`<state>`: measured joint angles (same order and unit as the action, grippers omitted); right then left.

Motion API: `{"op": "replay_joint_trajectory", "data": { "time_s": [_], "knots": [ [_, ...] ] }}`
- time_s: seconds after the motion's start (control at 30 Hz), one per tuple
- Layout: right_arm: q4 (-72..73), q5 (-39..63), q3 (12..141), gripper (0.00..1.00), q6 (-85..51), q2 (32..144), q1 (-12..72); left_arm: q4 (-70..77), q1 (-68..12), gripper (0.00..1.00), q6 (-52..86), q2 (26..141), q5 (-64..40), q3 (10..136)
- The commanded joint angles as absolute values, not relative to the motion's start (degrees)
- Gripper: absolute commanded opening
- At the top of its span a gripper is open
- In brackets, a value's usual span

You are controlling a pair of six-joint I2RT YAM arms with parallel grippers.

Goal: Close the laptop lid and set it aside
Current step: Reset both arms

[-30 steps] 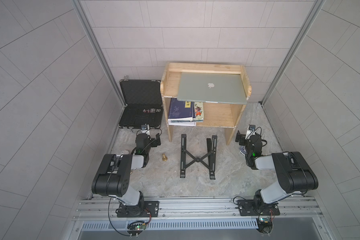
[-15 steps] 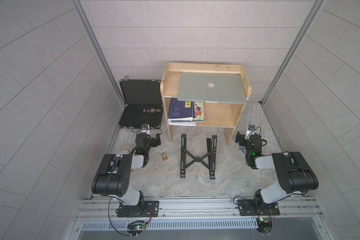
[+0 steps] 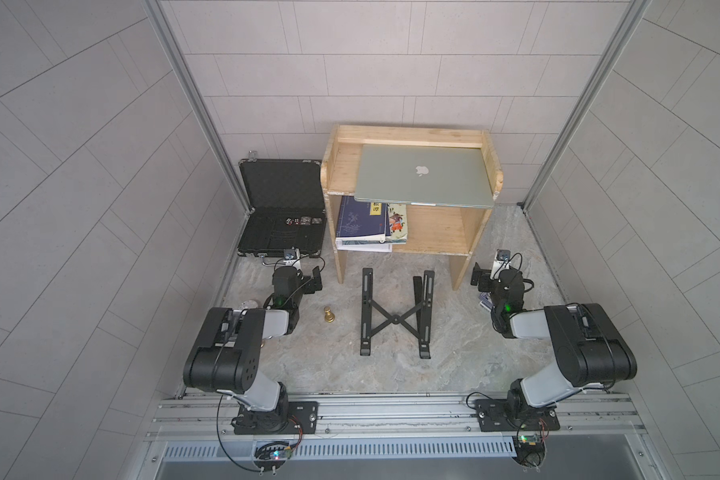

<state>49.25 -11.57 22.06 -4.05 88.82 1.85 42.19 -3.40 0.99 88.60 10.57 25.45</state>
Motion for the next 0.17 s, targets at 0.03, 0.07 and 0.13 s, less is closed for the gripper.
{"op": "replay_joint_trajectory", "data": {
  "time_s": [0.03, 0.07, 0.13],
  "knots": [
    [48.9, -11.5, 22.2, 1.00, -4.6, 87.9, 1.7, 42.2, -3.6, 1.00, 0.3, 87.8, 10.7, 25.5],
    [48.9, -11.5, 22.3, 1.00, -4.6, 87.9, 1.7, 42.2, -3.7, 1.00, 0.3, 87.8, 10.7, 25.5],
    [48.9, -11.6, 22.2, 1.00, -4.6, 87.9, 1.7, 42.2, -3.7, 1.00, 0.3, 87.7, 10.7, 25.5]
  ]
}}
